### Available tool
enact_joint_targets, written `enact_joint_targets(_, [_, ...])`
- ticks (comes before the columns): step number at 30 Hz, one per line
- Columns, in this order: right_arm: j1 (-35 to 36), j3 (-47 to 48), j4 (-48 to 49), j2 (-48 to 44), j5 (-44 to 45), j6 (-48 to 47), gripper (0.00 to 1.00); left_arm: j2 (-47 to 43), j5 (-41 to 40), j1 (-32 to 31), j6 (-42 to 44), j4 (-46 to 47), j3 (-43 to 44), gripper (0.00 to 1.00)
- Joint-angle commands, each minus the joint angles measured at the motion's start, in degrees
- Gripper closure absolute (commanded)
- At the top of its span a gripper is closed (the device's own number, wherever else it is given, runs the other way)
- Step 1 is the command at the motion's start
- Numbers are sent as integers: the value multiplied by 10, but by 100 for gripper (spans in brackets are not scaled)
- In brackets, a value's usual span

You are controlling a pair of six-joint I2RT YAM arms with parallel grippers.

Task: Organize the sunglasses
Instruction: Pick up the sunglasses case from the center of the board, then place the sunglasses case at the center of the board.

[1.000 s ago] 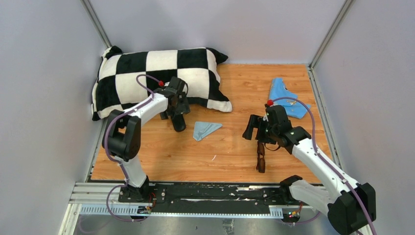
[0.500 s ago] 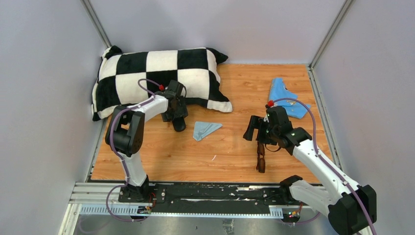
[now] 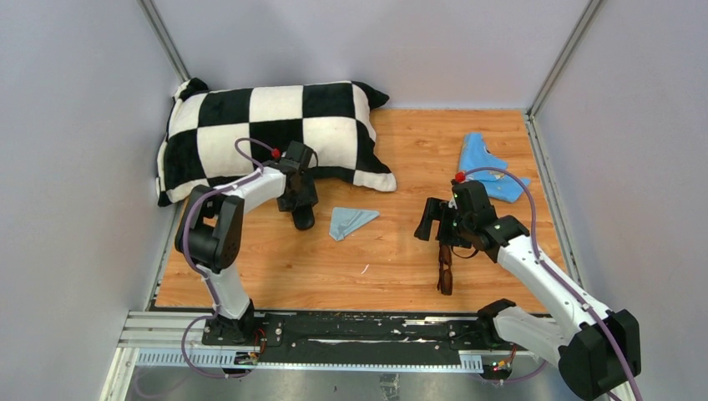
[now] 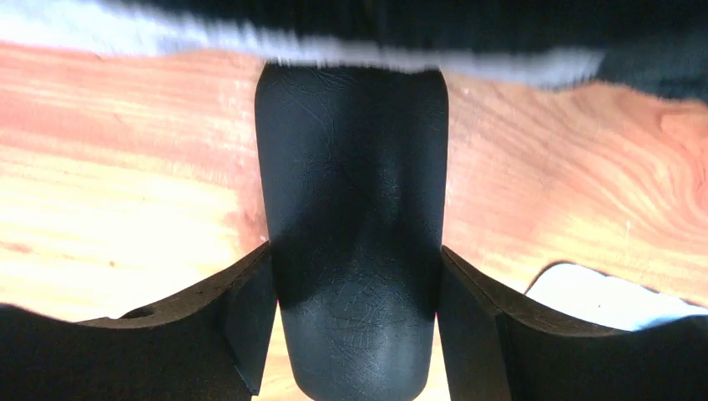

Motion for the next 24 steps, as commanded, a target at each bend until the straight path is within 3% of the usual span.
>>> enact_joint_targets(1, [-4, -2, -15, -12, -1, -2, 7, -50, 3, -19, 7, -16, -19, 37])
enact_joint_targets(10, [-3, 1, -15, -12, 7, -4, 7, -155, -9, -125, 39, -51, -59, 37])
enact_joint_targets(15, [-4, 7, -38, -30, 59, -12, 7, -187, -8, -206, 67, -61, -75, 37])
enact_joint_targets(19, [-12, -2, -47, -64, 128, -19, 6, -176, -4, -281, 81, -61, -70, 37])
enact_joint_targets(24, [-47, -4, -72, -102, 147, -34, 6, -108, -14, -367, 104, -60, -22, 37])
